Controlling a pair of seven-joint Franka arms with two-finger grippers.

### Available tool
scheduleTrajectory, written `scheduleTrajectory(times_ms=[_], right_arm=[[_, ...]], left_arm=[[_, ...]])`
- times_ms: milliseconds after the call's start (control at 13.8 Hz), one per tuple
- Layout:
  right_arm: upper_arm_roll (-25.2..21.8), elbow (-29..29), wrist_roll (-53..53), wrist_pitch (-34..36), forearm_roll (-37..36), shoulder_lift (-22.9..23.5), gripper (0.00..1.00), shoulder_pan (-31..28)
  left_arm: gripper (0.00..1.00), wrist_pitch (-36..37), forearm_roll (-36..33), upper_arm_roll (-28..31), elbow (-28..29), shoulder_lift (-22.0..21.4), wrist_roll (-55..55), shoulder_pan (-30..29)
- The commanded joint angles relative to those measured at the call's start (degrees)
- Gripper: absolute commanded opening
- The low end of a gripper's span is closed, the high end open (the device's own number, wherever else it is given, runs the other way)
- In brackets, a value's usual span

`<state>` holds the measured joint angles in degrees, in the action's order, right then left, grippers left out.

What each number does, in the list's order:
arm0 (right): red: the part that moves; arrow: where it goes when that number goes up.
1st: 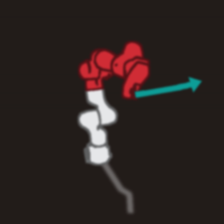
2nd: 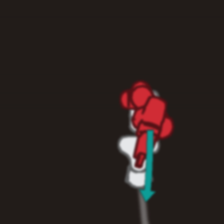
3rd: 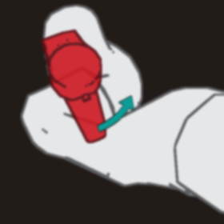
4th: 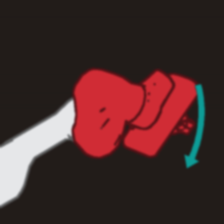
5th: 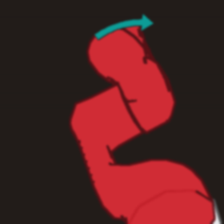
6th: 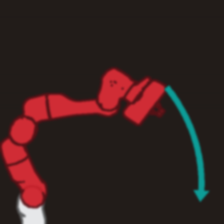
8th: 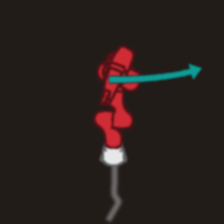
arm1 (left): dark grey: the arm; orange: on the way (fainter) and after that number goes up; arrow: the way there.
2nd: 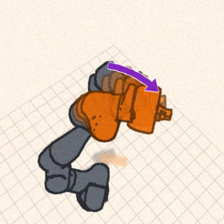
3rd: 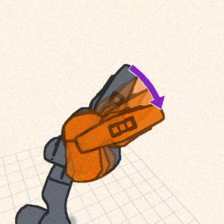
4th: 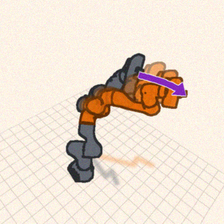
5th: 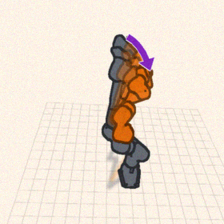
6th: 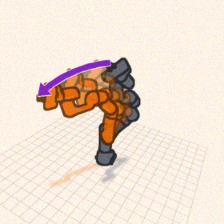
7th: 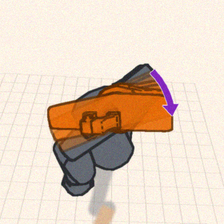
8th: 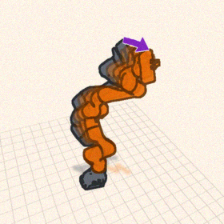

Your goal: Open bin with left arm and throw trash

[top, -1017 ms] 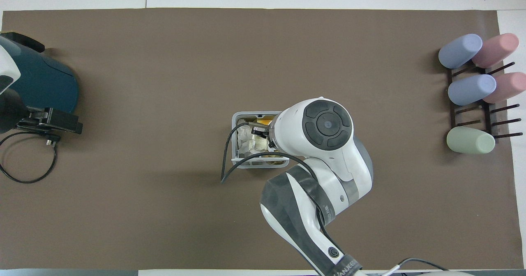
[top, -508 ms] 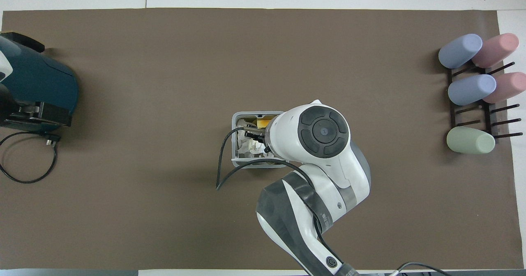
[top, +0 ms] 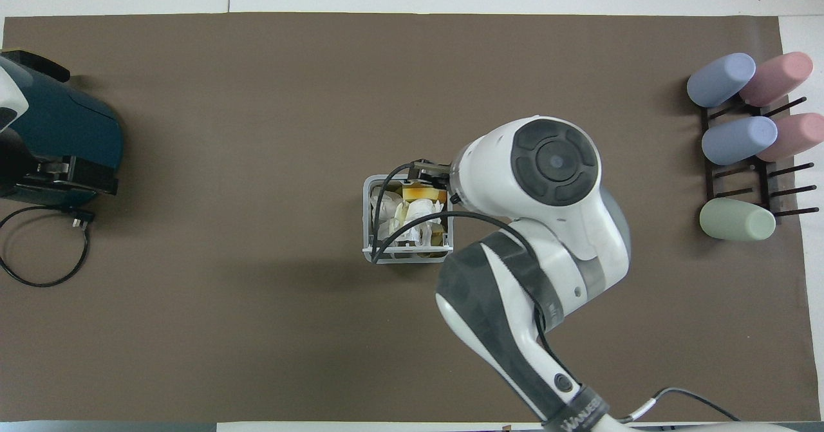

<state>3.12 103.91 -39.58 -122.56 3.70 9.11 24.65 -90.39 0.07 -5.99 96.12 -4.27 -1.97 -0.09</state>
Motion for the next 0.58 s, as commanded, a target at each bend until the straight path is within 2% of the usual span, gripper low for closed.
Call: scheduleTrajectory(times_ms=[0, 508], right_arm=[[0.48, -0.47, 6.25, 1.71, -0.53, -1.36, 1.00, -5.47], [0.31, -0.47, 19.53, 9.96, -0.62, -6.11, 1.00, -16.38]], left_arm=[[1.00, -0.31, 0.19, 0.36, -0.49, 0.23, 0.83, 0.70], [1.00, -0.05, 0.46, 0.36, -0.41, 0.14, 0.66, 0.88]])
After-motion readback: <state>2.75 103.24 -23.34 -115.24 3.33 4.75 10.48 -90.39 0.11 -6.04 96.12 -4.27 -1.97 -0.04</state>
